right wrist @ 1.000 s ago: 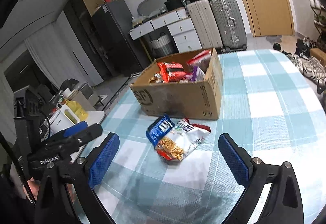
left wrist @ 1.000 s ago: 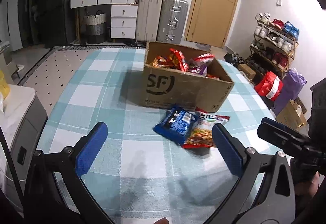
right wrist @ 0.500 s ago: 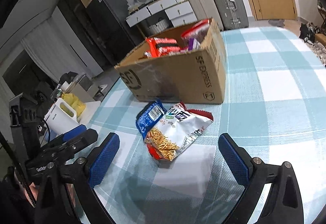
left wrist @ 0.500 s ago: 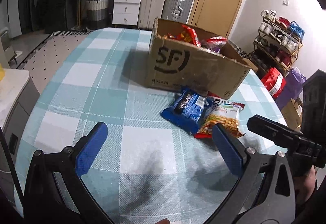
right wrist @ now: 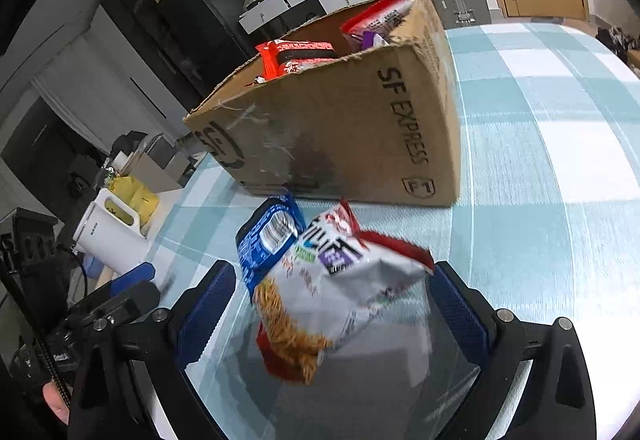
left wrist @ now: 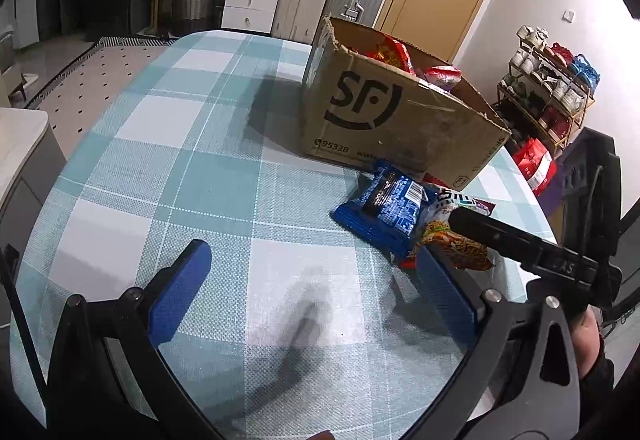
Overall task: Organize snacks
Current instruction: 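Grasp the white noodle snack bag with the right gripper, then grasp the blue biscuit pack with the left gripper while the right holds the noodle bag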
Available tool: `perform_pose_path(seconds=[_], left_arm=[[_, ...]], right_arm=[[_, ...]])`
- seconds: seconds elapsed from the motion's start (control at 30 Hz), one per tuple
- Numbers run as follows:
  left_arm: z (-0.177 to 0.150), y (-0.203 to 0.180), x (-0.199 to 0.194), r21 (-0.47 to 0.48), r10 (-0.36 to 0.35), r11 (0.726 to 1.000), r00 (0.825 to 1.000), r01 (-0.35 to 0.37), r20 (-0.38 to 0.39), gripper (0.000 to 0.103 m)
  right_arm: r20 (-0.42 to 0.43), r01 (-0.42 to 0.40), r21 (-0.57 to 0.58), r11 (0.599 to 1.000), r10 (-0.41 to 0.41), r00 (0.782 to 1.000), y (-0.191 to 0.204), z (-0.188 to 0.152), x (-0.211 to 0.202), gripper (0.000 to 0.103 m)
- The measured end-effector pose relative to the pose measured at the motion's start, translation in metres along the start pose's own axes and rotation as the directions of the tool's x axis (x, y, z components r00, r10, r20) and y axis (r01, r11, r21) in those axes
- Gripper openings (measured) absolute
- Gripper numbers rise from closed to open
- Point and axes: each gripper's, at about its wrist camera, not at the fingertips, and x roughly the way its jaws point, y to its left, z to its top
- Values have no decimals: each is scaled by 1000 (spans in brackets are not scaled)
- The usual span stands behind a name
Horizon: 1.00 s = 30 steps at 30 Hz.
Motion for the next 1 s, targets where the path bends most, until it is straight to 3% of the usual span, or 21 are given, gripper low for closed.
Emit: perform_pose_path(seconds=[0.03,0.07,0.1,0.2,0.5,1.0], left_arm=[[0,1,1,-2,2,1000,1000,-2,-3,102],[-1,2,1,-4,1,1000,1000,-1,-4,102],[0,3,3,-8,0,1000,1000,-1,-9,102],[-1,6,5,-14,4,1000,1000,-4,-18,102],[-4,8,6,-23,13,1000,999,-14,-37,102],[12,-20,7,45,6,999,999,-4,-46,102]], right_arm=[[-2,2,-13,1000,-2,1000,2,2,3,99],[-2,8,-27,1000,-8,1000,4,2,5,91],[-2,16,-46,999,-16,1000,7,2,8,72],[-21,7,-83,997,-9,1000,13,2,14,58],[1,-61,-31,998,62,998,5,-5,7,48],[37,-139,5,990,139,990,-15,-18,-31,39]])
